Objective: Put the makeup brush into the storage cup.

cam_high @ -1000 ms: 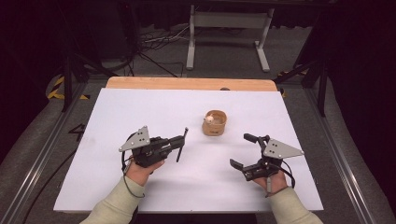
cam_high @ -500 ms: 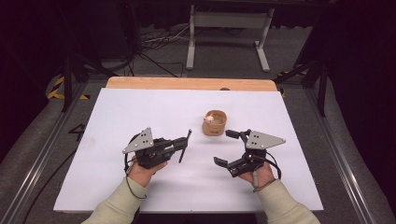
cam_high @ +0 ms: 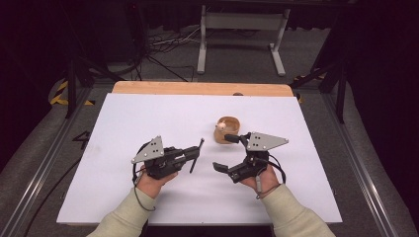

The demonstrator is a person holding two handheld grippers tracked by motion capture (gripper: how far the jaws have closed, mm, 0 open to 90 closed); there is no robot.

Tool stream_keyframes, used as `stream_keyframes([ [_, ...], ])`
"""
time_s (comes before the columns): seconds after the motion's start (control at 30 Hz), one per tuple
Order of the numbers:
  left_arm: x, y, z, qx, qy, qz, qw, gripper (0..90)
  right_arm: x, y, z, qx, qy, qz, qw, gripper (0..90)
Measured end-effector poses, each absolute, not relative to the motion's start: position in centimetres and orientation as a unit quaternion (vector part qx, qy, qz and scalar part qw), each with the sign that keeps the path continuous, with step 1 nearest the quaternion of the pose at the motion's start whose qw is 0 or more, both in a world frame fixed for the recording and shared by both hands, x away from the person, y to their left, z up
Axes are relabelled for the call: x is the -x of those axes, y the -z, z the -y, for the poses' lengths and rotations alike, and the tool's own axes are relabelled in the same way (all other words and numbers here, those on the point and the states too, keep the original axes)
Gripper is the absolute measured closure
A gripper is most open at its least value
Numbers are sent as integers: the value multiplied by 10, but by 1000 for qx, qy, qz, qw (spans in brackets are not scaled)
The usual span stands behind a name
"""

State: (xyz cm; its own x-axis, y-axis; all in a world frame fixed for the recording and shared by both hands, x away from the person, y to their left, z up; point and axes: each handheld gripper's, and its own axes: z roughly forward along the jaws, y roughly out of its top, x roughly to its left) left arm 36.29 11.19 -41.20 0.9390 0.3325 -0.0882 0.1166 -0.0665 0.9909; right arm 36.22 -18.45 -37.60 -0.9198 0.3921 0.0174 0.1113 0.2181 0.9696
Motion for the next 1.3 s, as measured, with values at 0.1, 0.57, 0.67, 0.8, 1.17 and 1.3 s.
stream_keyframes([
  [0.1,-363,413,-111,-727,-81,-155,664,831,-363,371,178,-159,-605,-771,119,53],
  [0.57,-362,413,-110,-730,-82,-153,661,831,-369,361,158,-152,-611,-772,87,409],
  [0.67,-362,414,-110,-731,-84,-152,660,831,-369,361,157,-151,-612,-771,84,469],
  [0.8,-362,414,-109,-733,-84,-152,658,831,-371,361,154,-161,-606,-774,81,614],
  [1.17,-362,415,-110,-734,-88,-149,656,831,-376,363,152,-186,-611,-768,54,816],
  [1.3,-362,415,-109,-734,-90,-148,657,831,-377,363,151,-187,-611,-767,51,832],
])
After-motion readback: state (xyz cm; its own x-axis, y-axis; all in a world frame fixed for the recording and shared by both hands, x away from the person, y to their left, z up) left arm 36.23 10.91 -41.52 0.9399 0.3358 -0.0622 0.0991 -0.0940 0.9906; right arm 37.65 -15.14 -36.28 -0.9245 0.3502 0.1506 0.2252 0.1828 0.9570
